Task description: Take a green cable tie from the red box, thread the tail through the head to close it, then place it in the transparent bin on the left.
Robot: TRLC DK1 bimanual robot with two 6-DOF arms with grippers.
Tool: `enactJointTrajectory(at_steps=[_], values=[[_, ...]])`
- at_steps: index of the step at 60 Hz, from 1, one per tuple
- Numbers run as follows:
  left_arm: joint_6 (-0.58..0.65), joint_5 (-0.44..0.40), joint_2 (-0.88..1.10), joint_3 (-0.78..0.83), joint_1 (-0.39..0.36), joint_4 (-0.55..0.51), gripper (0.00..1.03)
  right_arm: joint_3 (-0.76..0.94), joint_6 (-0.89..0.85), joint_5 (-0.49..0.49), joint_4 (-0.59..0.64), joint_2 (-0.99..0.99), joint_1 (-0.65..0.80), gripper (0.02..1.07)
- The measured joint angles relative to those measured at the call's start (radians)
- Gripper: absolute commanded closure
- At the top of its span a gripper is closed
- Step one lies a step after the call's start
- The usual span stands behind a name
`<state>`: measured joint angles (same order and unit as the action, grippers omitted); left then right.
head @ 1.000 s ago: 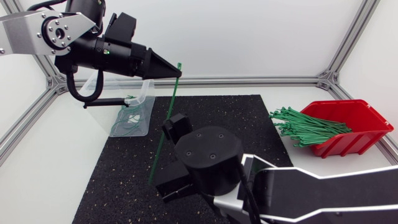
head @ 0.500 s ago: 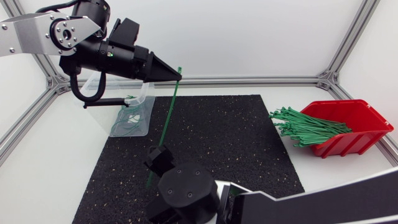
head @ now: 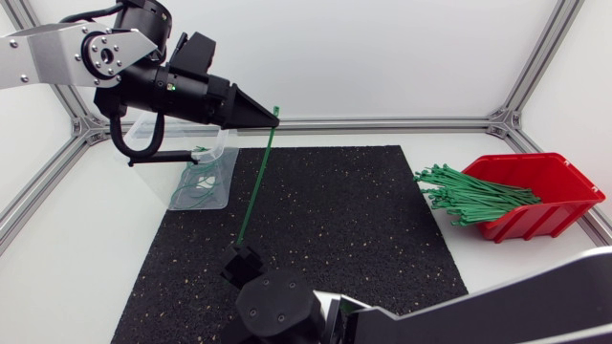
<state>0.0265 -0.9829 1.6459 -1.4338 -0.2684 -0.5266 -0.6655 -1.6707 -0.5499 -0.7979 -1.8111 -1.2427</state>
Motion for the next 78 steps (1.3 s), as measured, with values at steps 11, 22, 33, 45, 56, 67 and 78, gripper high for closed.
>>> enactJointTrajectory(at_steps=[11,22,33,45,56,67,78], values=[[0.000,0.000,0.005,0.000,0.000,0.000,1.00,0.000,-0.003,0.004,-0.041,-0.014,0.000,0.57],[0.003,-0.002,0.005,0.000,0.000,-0.008,1.00,0.000,-0.015,0.006,-0.068,-0.053,0.000,0.61],[0.004,-0.003,0.005,0.000,0.000,-0.012,1.00,-0.006,-0.029,0.015,-0.094,-0.066,-0.009,0.67],[0.011,-0.003,0.005,0.000,0.000,-0.016,1.00,-0.021,-0.044,0.030,-0.124,-0.082,-0.012,0.71],[0.019,-0.003,0.005,0.000,0.000,-0.016,1.00,-0.023,-0.062,0.048,-0.131,-0.084,-0.012,0.75],[0.026,-0.003,0.005,0.000,0.000,-0.016,1.00,-0.029,-0.066,0.060,-0.153,-0.098,-0.012,0.78],[0.027,-0.003,0.005,0.000,0.000,-0.016,1.00,-0.040,-0.066,0.070,-0.157,-0.115,-0.006,0.80]])
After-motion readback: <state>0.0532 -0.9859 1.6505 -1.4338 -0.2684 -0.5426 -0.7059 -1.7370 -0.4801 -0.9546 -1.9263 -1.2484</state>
